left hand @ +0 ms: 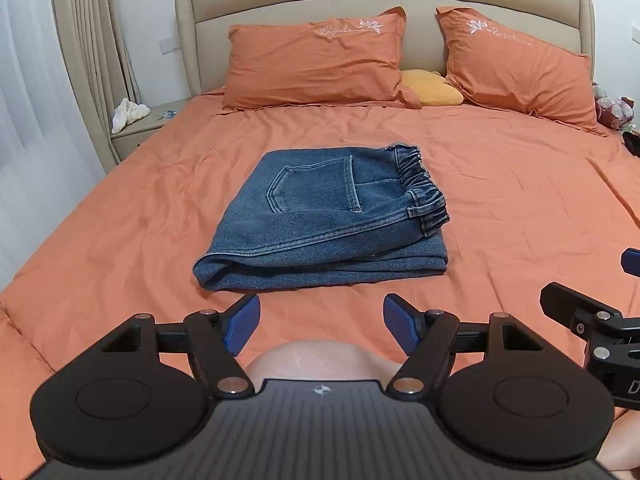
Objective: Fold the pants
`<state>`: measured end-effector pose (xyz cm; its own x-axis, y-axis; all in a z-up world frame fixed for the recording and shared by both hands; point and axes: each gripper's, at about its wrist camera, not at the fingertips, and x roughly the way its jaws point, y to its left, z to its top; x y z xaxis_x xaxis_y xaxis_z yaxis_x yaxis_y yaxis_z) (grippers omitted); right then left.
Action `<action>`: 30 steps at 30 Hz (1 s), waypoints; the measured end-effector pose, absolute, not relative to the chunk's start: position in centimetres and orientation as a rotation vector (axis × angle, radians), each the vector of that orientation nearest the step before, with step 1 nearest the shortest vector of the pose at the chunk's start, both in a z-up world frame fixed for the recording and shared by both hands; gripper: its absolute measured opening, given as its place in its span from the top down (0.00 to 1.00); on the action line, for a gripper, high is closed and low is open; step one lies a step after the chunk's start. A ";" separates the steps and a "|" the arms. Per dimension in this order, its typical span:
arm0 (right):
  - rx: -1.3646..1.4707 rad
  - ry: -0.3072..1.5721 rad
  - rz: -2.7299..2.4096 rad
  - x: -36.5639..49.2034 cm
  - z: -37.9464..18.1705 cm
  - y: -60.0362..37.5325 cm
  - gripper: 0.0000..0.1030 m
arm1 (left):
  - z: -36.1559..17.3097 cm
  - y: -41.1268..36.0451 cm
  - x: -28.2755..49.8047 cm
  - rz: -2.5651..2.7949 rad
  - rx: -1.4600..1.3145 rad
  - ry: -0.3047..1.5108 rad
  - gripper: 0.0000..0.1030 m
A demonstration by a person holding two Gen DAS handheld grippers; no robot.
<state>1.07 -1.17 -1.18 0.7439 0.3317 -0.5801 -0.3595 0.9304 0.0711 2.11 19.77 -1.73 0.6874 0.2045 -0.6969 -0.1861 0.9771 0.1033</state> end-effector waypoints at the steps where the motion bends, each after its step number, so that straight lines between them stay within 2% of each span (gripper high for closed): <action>1: -0.046 0.625 0.378 1.0 -1.1 -1.2 0.05 | -1.7 19.7 2.0 0.220 0.025 0.780 0.20; 30: -0.035 0.579 0.362 -0.1 -0.1 -1.8 0.05 | -0.4 18.8 0.9 0.215 0.036 0.709 0.20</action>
<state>-0.11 -1.78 -0.13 0.7760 0.3248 -0.5407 -0.3445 0.9363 0.0680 0.86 18.82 -0.36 0.7376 0.2081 -0.6424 -0.1838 0.9773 0.1055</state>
